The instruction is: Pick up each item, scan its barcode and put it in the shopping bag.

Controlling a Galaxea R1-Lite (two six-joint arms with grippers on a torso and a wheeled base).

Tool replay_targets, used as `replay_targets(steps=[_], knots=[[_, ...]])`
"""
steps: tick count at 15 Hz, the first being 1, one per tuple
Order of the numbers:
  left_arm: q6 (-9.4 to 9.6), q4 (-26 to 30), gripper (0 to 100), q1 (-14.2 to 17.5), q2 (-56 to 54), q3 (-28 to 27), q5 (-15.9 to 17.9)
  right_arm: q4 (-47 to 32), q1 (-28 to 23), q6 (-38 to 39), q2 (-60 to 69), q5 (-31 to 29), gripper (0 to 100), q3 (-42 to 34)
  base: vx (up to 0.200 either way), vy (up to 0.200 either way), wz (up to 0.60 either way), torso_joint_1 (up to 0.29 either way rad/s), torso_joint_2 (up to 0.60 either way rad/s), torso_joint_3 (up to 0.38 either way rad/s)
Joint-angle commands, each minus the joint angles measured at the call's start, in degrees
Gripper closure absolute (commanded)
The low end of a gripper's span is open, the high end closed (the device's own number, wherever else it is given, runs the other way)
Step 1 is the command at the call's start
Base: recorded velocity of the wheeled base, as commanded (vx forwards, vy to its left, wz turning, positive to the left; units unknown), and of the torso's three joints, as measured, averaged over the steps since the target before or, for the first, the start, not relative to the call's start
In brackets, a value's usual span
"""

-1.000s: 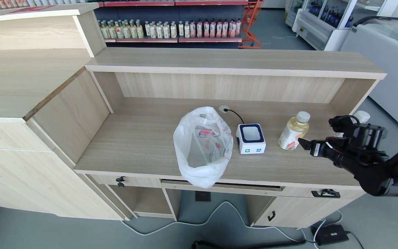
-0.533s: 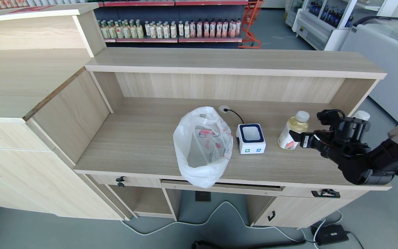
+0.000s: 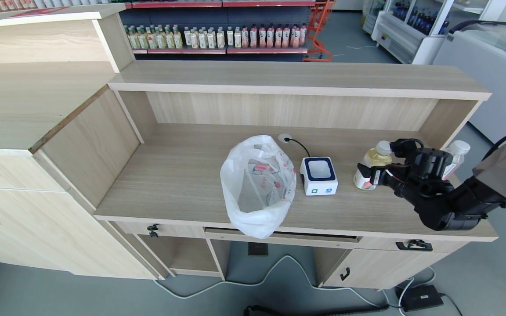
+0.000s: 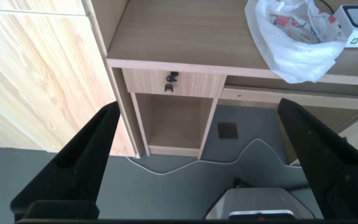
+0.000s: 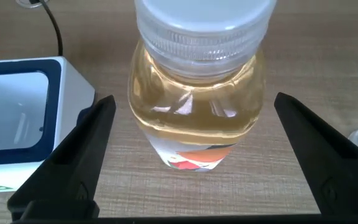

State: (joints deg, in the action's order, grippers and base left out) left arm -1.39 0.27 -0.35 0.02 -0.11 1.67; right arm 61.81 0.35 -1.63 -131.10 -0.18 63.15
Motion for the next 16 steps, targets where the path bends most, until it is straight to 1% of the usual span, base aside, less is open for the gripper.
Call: replay_targets(steps=[1,7,14,16], knots=[[-0.02,0.00,0,0.00,-0.02,0.02,0.00,-0.28,0.09,0.05,-1.71,-0.87,0,2.24,0.000,0.000,0.00,0.000,0.00,0.000],[-0.02,0.00,0,0.00,-0.02,0.02,0.00,-3.01,0.00,0.05,-5.13,-0.87,0,8.57,0.000,0.000,0.00,0.000,0.00,0.000],[-0.02,0.00,0,0.00,-0.02,-0.07,0.00,-3.01,0.00,-0.21,-6.98,-0.34,0,10.07,0.000,0.000,0.00,0.000,0.00,0.000],[-0.02,0.00,0,0.00,-0.02,0.02,0.00,-3.01,-0.09,-0.21,-7.42,1.41,0,11.21,0.000,0.000,0.00,0.000,0.00,0.000]])
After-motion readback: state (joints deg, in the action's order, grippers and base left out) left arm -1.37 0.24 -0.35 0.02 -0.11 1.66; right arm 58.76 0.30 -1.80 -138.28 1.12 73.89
